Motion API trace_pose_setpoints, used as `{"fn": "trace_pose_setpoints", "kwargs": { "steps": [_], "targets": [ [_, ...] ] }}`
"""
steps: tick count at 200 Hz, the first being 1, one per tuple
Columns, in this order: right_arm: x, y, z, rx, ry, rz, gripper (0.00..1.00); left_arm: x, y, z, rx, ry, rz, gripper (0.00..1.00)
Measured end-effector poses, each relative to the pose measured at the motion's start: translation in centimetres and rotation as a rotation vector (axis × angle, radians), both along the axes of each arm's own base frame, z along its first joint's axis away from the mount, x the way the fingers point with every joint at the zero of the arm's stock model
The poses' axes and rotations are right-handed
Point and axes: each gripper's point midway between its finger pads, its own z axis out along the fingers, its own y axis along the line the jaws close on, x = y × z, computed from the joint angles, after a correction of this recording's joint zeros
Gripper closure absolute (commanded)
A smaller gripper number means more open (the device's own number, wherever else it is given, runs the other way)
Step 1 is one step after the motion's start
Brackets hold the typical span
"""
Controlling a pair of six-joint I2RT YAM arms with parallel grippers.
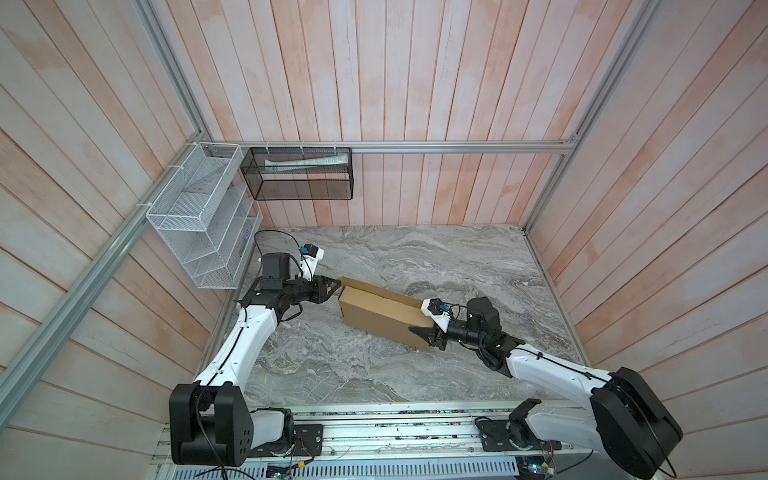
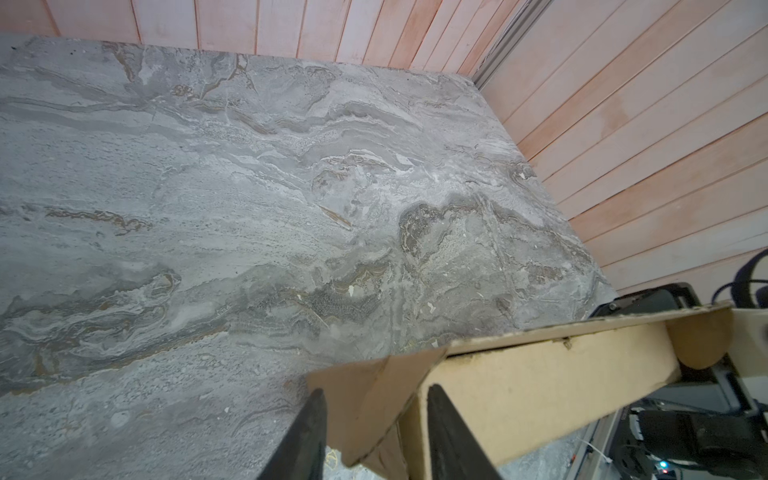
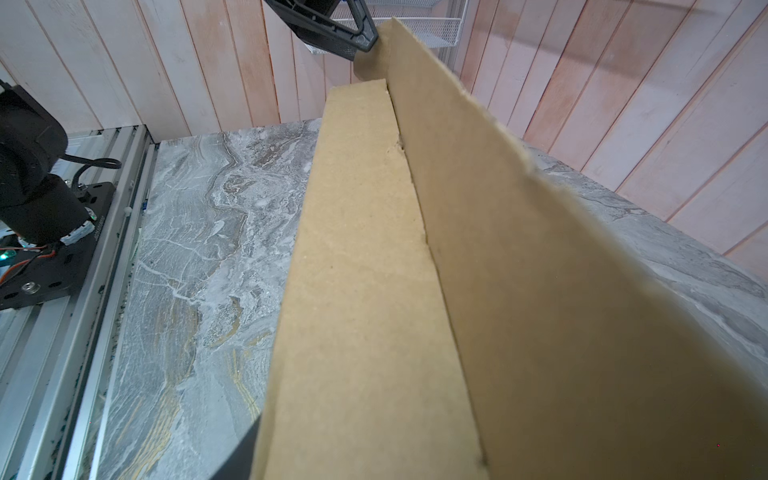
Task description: Fold the paper box
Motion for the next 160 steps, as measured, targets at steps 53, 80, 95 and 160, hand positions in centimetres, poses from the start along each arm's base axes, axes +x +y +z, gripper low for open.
{"fn": "trace_pose_setpoints", "kwargs": {
  "steps": [53, 80, 95, 160],
  "targets": [
    [0.0, 0.0, -0.5, -0.008, 0.011, 0.000, 0.67, -0.4, -0.5, 0.6, -0.034, -0.001, -0.022, 0.70],
    [0.1, 0.0, -0.5, -0.008, 0.012, 0.000, 0.67, -0.9, -0.8, 0.8, -0.049, 0.000, -0.035, 0.73],
    [0.1, 0.0, -0.6, -0.011, 0.015, 0.000, 0.67, -1.1, -0.9, 0.8, -0.053, 0.003, -0.040, 0.74],
    [0.2, 0.1, -0.9, -0.015, 0.016, 0.001, 0.68, -1.6, -1.8, 0.4, -0.063, 0.024, -0.058, 0.77]
  ]
}}
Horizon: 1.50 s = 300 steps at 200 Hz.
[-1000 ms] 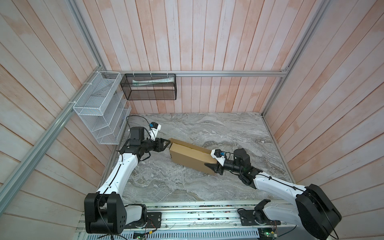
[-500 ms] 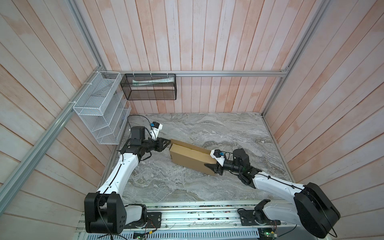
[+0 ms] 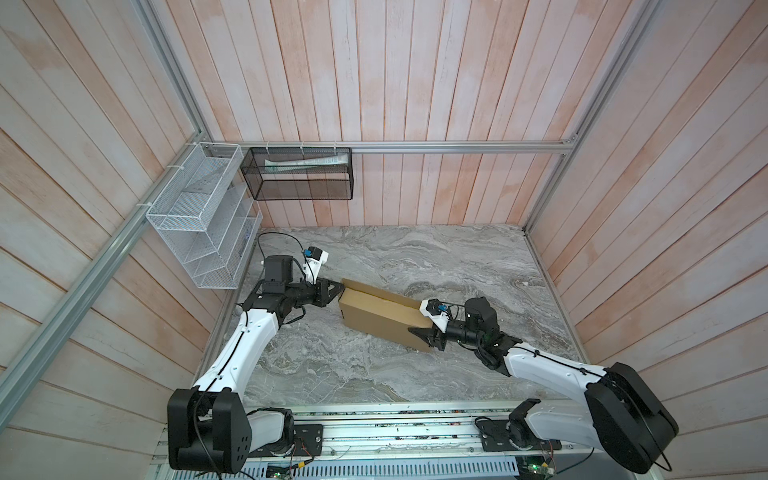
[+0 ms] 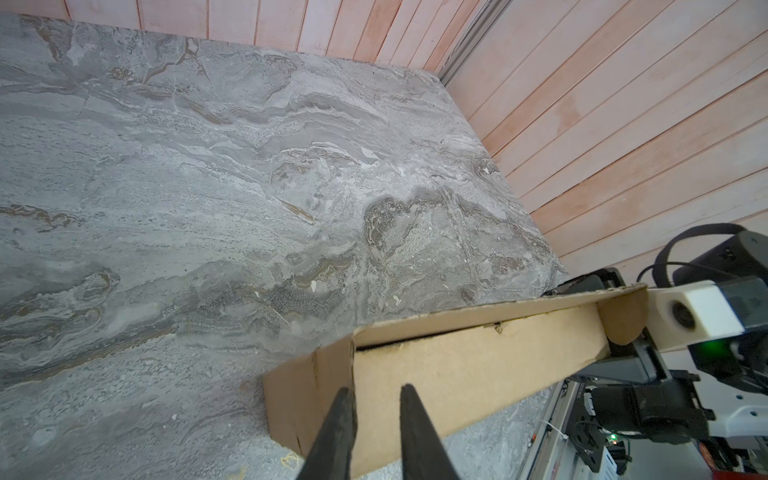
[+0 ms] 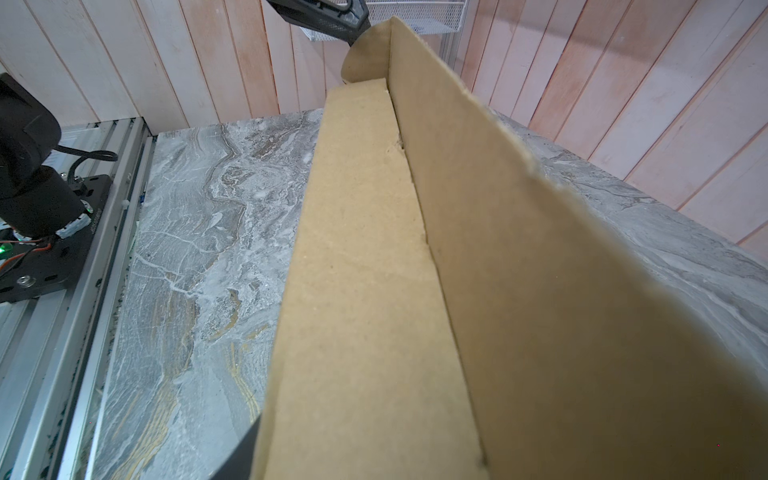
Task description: Fold the paper box
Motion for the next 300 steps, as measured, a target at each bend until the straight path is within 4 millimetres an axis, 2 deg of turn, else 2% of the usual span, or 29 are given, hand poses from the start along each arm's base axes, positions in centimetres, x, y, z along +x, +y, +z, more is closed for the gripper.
{"fn": "trace_pose_setpoints", "kwargs": {
  "steps": [78, 101, 131, 179, 232, 263, 300],
  "targets": [
    [0.3, 0.1, 0.0, -0.002, -0.002, -0.001, 0.69, -0.1, -0.3, 0.0, -0.003, 0.005, -0.006, 0.78],
    [0.3, 0.1, 0.0, -0.002, -0.003, -0.002, 0.69, -0.1, -0.2, -0.1, 0.002, 0.006, 0.001, 0.81],
    [0.3, 0.1, 0.1, -0.002, -0.003, -0.003, 0.69, 0.2, 0.1, -0.7, 0.022, 0.010, 0.025, 0.85],
    [0.3, 0.1, 0.0, -0.005, -0.009, 0.000, 0.70, 0.2, 0.4, -1.8, 0.044, 0.024, 0.051, 0.85],
    [0.3, 0.1, 0.0, -0.006, -0.012, 0.001, 0.71, 0.4, 0.5, -1.3, 0.041, 0.007, 0.066, 0.75],
    [0.3, 0.1, 0.0, -0.007, -0.013, 0.002, 0.71, 0.4, 0.5, -1.1, 0.030, 0.011, 0.075, 0.75],
    [0.3, 0.1, 0.0, -0.007, -0.015, 0.002, 0.71, 0.6, 0.4, -0.5, 0.018, 0.007, 0.079, 0.82]
  ]
}}
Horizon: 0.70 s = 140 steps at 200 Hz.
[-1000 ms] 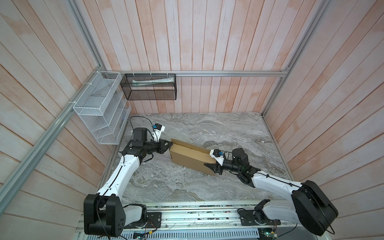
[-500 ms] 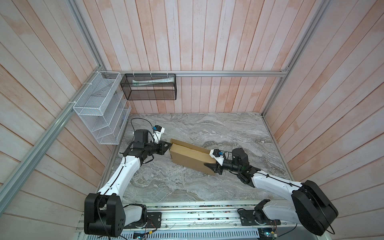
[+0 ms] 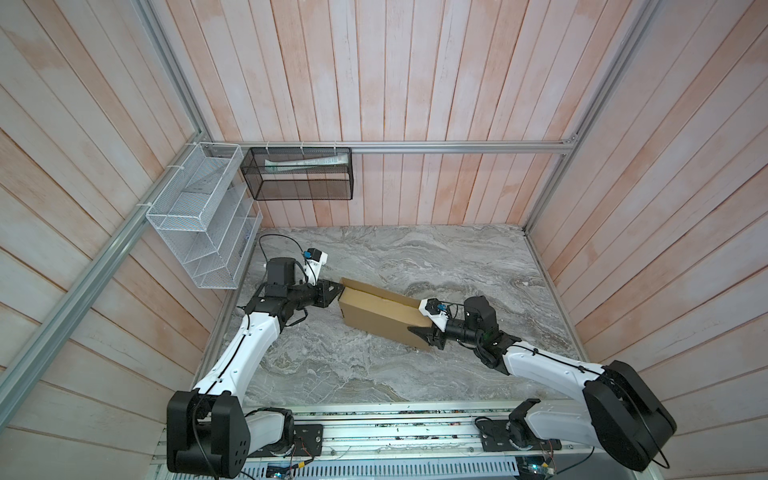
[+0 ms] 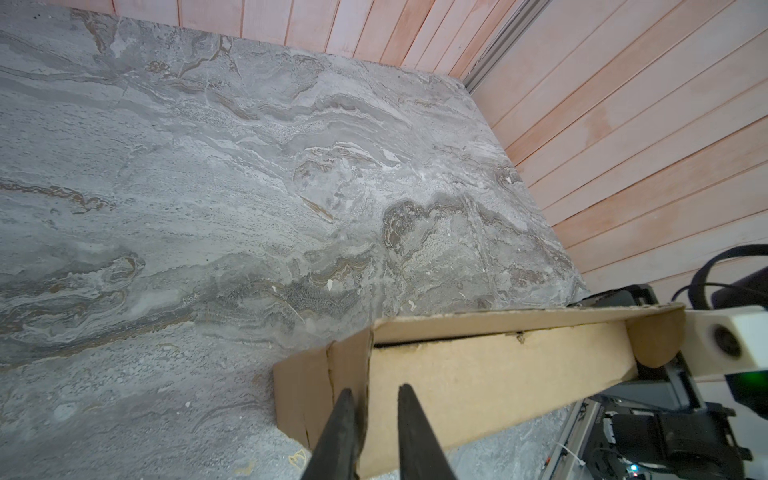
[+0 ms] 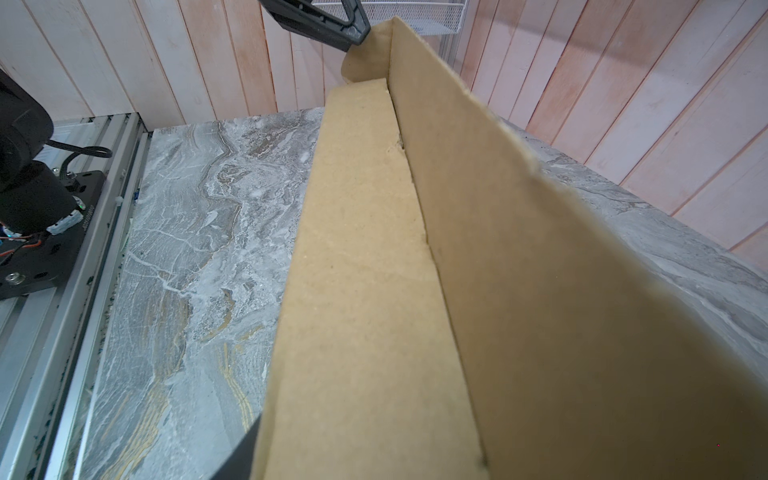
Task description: Fold the paper box
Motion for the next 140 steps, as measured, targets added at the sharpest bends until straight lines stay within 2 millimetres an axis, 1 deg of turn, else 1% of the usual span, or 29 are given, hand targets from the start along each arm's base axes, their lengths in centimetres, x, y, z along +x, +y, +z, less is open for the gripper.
{"fn": "trace_pose_setpoints", "kwargs": {
  "steps": [30, 96, 140],
  "targets": [
    [0.00, 0.00, 0.00, 0.000, 0.000, 0.000, 0.71, 0.17, -0.02, 0.48, -0.004, -0.010, 0.003, 0.88],
    [0.02, -0.01, -0.01, 0.000, 0.000, -0.001, 0.71, 0.28, -0.24, 0.29, 0.007, -0.010, 0.007, 0.88],
    [0.27, -0.03, 0.02, -0.001, 0.000, -0.007, 0.71, 0.76, -0.26, -0.09, 0.024, -0.013, 0.022, 0.94]
  ]
}}
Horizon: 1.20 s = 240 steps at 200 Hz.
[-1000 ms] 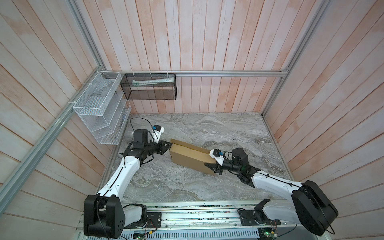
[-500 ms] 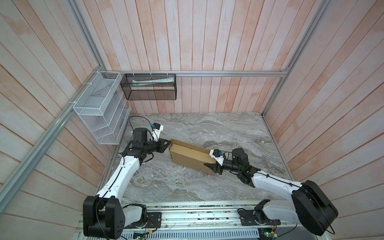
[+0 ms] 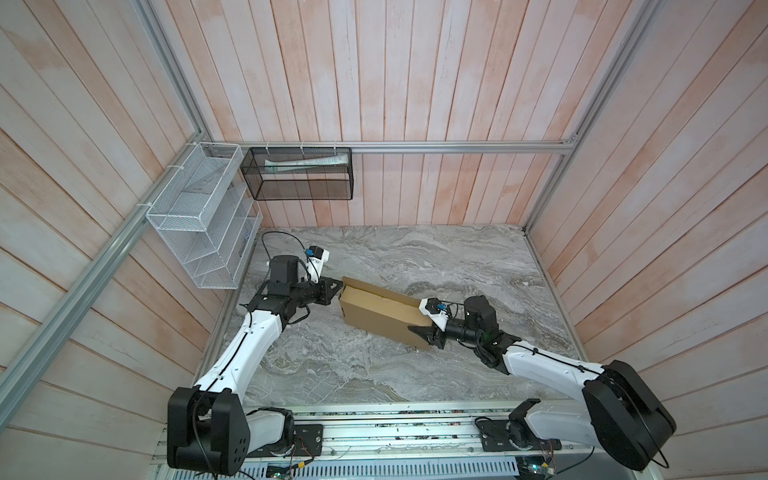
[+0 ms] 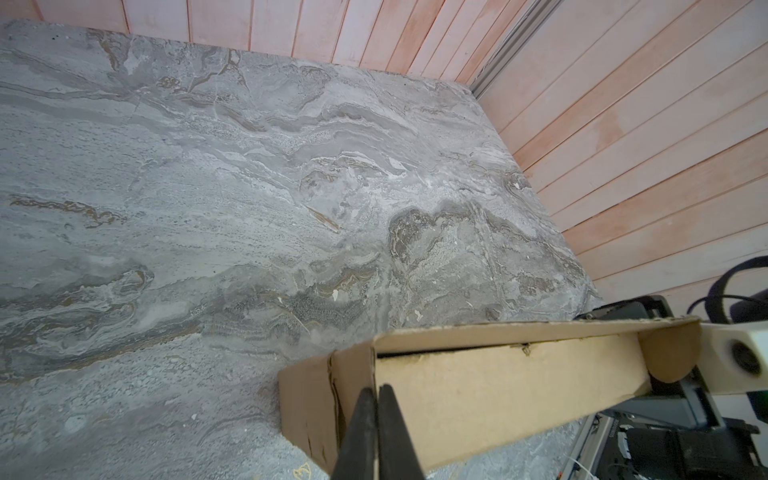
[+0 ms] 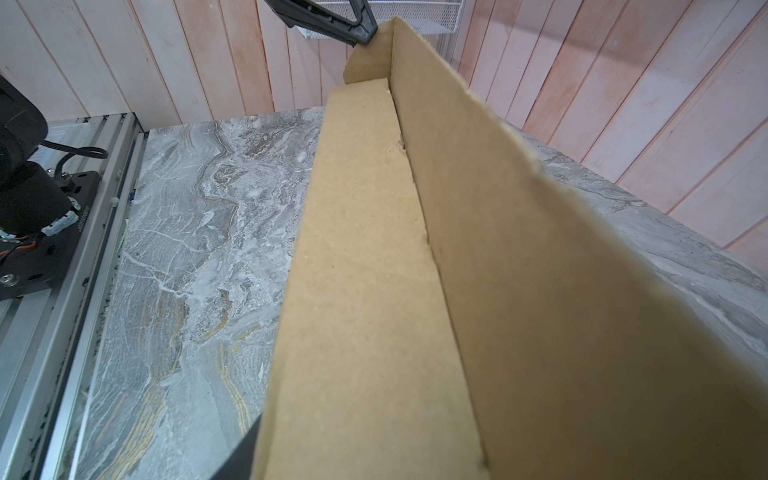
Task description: Fold the paper box
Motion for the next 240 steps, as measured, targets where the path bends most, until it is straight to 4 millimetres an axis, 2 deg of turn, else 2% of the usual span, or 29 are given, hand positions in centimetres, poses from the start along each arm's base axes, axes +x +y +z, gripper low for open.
{"fn": "trace_pose_setpoints", "kwargs": {
  "steps": [84, 176, 219, 240],
  "targets": [
    [0.33, 0.00, 0.03, -0.003, -0.003, -0.011, 0.72, 0.59, 0.21, -0.09, 0.027, -0.036, 0.031, 0.99],
    [0.52, -0.12, 0.05, -0.005, 0.000, -0.017, 0.71, 0.65, 0.22, -0.46, 0.039, -0.069, 0.059, 1.00],
    [0.52, -0.13, 0.05, -0.003, 0.001, -0.013, 0.71, 0.68, 0.24, -0.49, 0.029, -0.072, 0.068, 0.90],
    [0.48, 0.07, 0.06, -0.001, 0.006, 0.000, 0.72, 0.72, 0.23, -0.62, 0.027, -0.065, 0.073, 0.88]
  ]
}}
